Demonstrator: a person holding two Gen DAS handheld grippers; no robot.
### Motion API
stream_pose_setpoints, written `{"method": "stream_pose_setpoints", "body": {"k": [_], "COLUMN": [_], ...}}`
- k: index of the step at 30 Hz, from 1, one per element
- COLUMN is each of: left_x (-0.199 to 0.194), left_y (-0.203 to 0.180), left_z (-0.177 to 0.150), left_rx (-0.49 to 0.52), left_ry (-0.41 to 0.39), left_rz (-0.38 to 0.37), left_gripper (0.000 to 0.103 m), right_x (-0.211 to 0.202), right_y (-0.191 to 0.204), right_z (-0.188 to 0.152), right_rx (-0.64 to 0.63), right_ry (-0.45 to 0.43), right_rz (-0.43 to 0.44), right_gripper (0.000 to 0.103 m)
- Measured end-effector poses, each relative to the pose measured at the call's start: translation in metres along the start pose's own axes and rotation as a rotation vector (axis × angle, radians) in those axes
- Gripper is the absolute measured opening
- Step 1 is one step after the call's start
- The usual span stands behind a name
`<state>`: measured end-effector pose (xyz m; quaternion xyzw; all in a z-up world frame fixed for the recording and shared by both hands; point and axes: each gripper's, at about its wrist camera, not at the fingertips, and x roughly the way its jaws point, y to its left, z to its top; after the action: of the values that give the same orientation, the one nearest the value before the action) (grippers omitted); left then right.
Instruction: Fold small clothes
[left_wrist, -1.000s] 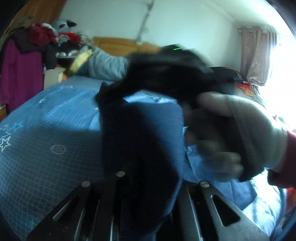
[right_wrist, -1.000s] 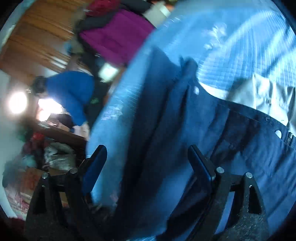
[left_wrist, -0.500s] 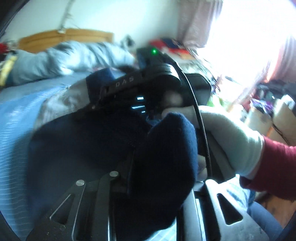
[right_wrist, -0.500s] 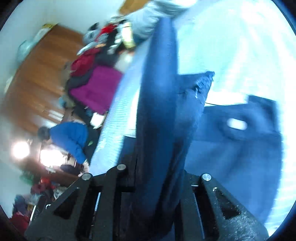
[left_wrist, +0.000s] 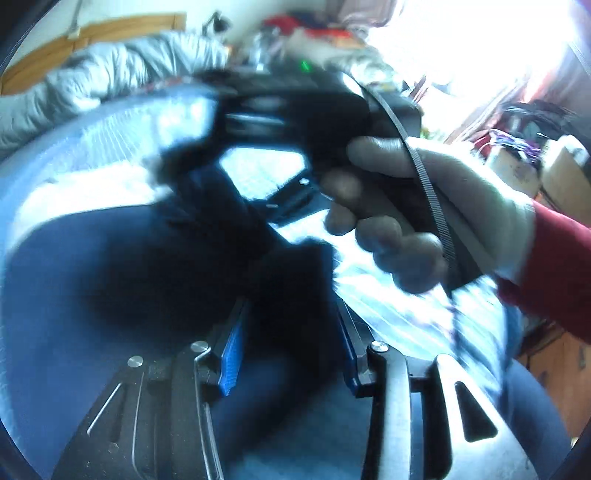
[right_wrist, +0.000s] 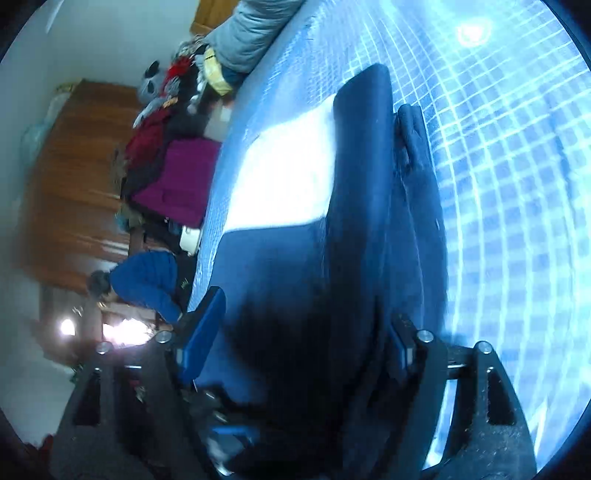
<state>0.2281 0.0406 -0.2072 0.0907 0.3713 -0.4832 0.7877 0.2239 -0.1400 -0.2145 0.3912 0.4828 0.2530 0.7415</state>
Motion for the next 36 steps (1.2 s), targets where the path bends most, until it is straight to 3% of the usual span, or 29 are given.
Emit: {"method": "stream_pose_setpoints", "body": {"k": [4, 9, 13, 14, 16, 17, 20, 25, 33, 36], "left_x": [-0.075, -0.116, -0.110, -0.106, -0.088, -0.078, -0.052, -0.048, -0.037, -0.031], "left_y": [0.006, 0.032, 0.079, 0.085, 0.089, 0.084, 0.082, 0.090, 0.075, 0.078], "left_z": [-0.042, -0.097, -0.119, -0.118, -0.110, -0.104, -0.089, -0.075, -0.068, -0.064], "left_rx": [-0.035, -0.133, -0.186, -0.180, -0.164, -0.157, -0.128, -0.150, -0.087, -0.088], "left_ry": [-0.092, -0.092, -0.039, -0.032, -0.027, -0.021, -0.013, -0.041, -0.024, -0.022], "left_rz": [0.087, 0.279, 0.347, 0.353, 0.356, 0.355, 0.396, 0.438, 0.441, 0.441], "left_gripper": [0.047, 0.047, 0.047, 0.047, 0.047, 0.048, 0.059, 0.058, 0.055, 0.057], "right_x": [-0.034, -0.041, -0.047, -0.052, -0.056, -0.050, -0.019, -0.008, -0.008, 0.005], "right_y": [0.003, 0.009, 0.045, 0.054, 0.069, 0.072, 0.066, 0.051, 0.060, 0.065], "right_z": [-0.042, -0.085, -0.088, -0.090, -0.090, -0.089, -0.081, -0.079, -0.082, -0.079], "right_rx": [-0.035, -0.030, -0.189, -0.243, -0.302, -0.325, -0.358, -0.344, -0.370, -0.406], "right_ry": [-0.014, -0.020, -0.117, -0.151, -0.182, -0.158, -0.072, -0.028, -0.055, -0.002], "right_rz": [-0.022, 0.006, -0.269, -0.306, -0.290, -0.269, -0.332, -0.347, -0.391, -0.393], "right_gripper": [0.078, 0.079, 0.079, 0.079, 0.079, 0.077, 0.066, 0.054, 0.060, 0.056]}}
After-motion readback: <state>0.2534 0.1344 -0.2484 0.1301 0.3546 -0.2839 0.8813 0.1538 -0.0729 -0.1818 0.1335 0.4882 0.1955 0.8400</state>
